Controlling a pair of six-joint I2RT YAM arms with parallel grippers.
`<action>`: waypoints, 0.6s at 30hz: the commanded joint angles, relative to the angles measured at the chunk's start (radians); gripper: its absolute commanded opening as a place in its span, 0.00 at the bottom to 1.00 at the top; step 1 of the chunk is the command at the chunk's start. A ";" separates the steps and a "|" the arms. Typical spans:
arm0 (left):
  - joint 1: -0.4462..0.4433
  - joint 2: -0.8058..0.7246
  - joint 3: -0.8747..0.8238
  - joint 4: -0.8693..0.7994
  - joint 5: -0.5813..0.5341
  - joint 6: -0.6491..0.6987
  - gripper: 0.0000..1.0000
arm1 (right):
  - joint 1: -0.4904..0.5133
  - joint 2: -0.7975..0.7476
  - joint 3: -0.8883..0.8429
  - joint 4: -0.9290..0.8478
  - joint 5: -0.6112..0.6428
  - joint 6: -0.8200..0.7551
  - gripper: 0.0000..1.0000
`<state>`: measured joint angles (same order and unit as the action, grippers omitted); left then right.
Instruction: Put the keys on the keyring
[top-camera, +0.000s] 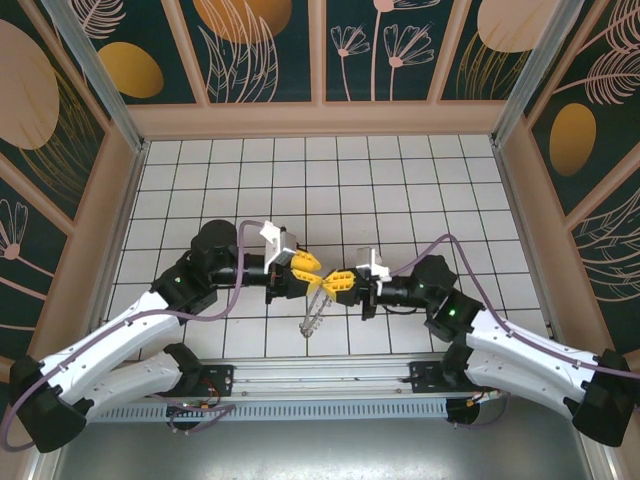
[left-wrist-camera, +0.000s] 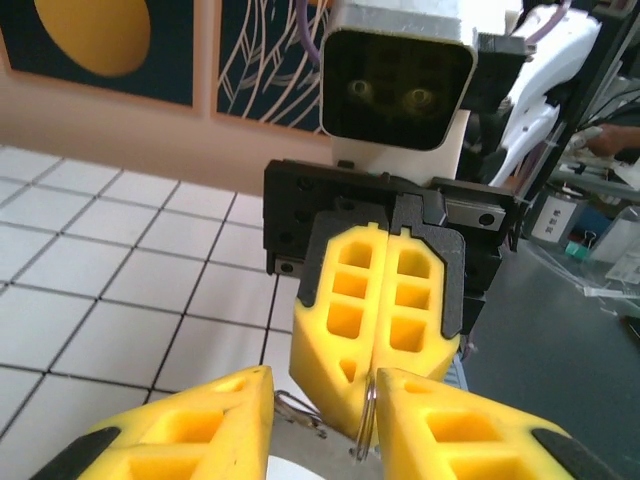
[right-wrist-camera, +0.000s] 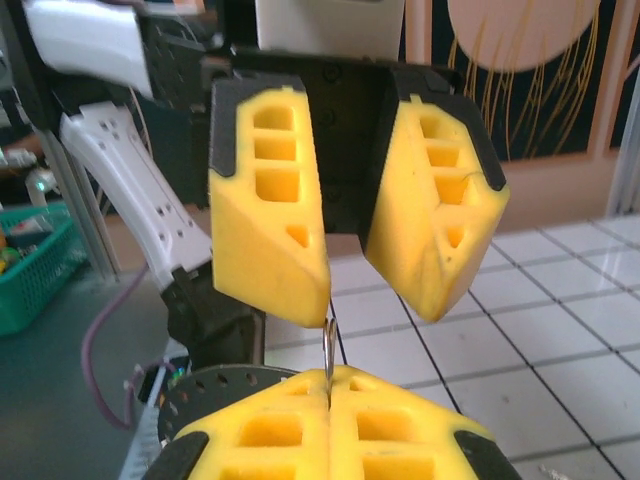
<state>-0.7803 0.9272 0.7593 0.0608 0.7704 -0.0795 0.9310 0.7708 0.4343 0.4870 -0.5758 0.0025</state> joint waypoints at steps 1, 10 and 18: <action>-0.002 -0.024 -0.017 0.106 -0.011 -0.068 0.33 | -0.005 -0.031 -0.049 0.236 -0.024 0.068 0.00; -0.003 -0.024 0.002 0.098 0.042 -0.069 0.33 | -0.032 -0.039 -0.148 0.540 0.040 0.177 0.00; -0.003 -0.002 0.005 0.119 0.084 -0.068 0.30 | -0.073 0.008 -0.175 0.714 0.030 0.264 0.00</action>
<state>-0.7803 0.9165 0.7525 0.1310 0.8112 -0.1371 0.8658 0.7677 0.2626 1.0382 -0.5545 0.2192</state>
